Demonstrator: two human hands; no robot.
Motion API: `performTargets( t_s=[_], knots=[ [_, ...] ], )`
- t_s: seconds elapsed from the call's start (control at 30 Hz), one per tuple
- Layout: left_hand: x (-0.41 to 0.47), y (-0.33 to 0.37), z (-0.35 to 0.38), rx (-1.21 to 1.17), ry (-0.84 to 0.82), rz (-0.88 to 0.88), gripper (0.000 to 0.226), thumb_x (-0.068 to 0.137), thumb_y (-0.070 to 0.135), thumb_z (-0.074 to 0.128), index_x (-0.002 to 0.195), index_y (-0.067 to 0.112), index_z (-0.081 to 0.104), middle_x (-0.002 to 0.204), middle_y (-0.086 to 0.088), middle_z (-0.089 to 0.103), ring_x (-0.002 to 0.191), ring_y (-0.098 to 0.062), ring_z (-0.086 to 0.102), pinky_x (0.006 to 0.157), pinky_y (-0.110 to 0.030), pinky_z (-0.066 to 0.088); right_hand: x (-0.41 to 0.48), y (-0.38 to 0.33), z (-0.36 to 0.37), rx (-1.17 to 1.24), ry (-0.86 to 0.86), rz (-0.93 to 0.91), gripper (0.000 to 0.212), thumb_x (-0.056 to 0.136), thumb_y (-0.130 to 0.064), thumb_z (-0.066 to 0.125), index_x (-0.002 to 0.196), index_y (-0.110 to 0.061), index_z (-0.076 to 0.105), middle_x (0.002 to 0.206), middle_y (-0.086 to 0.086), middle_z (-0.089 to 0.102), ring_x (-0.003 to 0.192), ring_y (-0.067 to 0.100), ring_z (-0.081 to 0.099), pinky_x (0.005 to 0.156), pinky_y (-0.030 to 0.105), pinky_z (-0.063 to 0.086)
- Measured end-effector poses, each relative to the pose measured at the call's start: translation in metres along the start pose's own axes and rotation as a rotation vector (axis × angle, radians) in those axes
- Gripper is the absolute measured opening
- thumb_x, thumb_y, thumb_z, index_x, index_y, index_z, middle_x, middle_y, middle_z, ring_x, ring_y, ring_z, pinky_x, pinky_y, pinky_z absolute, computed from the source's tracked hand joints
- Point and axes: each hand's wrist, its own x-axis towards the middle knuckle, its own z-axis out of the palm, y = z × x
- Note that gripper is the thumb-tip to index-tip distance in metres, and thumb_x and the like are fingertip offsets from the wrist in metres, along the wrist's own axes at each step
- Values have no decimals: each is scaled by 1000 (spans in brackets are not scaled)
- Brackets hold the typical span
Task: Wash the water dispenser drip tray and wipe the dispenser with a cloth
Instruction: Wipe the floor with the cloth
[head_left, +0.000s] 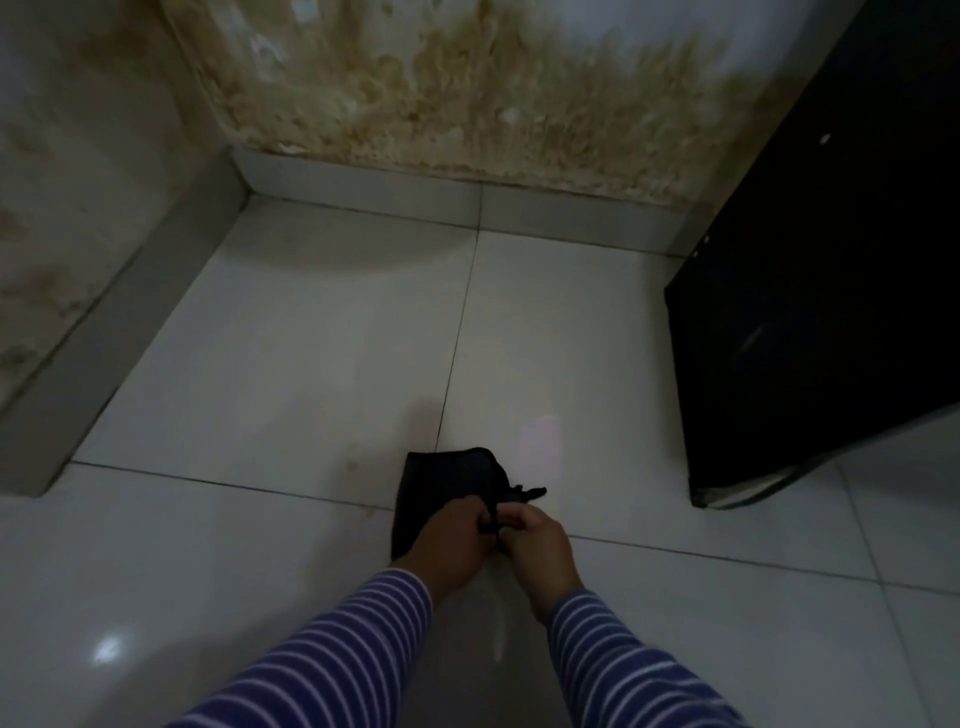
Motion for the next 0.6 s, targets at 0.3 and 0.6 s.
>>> performTargets(
  t_s=[0.3,0.6],
  knots=[
    [9,-13,-37,-342,367,-191,24,79,10,65,69,22,46,68,3,51,68,-16,48,56,-25,34,8,-10,-8,-193,86,-175,37,84,12,46,106,-8,68,103,-1,61,97,10,55,84,8,35],
    [-32,-86,-73,-282,847,-372,8,85,8,49,84,15,48,82,-11,53,67,-26,50,51,-30,32,14,8,-25,-394,279,-165,20,86,4,51,101,-1,64,108,13,51,103,32,54,85,20,35]
  ],
)
